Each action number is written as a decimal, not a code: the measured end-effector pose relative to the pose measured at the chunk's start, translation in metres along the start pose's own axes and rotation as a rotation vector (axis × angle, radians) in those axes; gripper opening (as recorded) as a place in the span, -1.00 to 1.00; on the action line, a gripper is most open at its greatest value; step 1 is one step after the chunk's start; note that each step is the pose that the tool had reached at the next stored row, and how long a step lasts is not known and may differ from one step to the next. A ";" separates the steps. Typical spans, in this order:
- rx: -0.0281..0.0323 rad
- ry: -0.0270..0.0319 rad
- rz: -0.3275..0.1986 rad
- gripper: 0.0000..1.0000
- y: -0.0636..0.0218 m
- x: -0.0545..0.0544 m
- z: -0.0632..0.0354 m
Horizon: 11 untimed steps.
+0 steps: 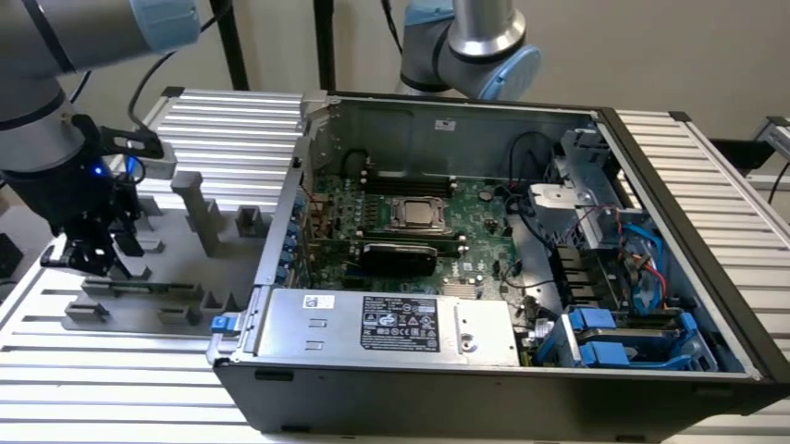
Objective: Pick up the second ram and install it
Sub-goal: 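Pick up the second ram and move it above second insertion slot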
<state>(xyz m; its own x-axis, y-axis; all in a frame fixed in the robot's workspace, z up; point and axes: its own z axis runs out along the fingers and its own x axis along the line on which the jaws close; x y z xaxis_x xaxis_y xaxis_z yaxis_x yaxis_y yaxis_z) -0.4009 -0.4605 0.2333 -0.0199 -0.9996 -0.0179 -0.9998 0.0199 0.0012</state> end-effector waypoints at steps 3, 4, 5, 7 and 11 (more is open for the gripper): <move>0.0000 0.0000 -0.004 -0.16 0.0000 0.000 0.0055; 0.0000 -0.0001 -0.005 -0.16 0.0000 0.000 0.0074; -0.0001 0.0001 -0.006 -0.16 0.0000 0.000 0.0091; -0.0001 0.0000 -0.007 -0.16 0.0000 0.000 0.0128; -0.0002 0.0000 -0.009 -0.16 0.0000 0.000 0.0200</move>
<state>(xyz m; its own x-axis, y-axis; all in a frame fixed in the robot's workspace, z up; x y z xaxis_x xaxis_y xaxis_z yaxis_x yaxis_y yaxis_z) -0.4009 -0.4605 0.2132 -0.0105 -0.9998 -0.0179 -0.9999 0.0105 0.0013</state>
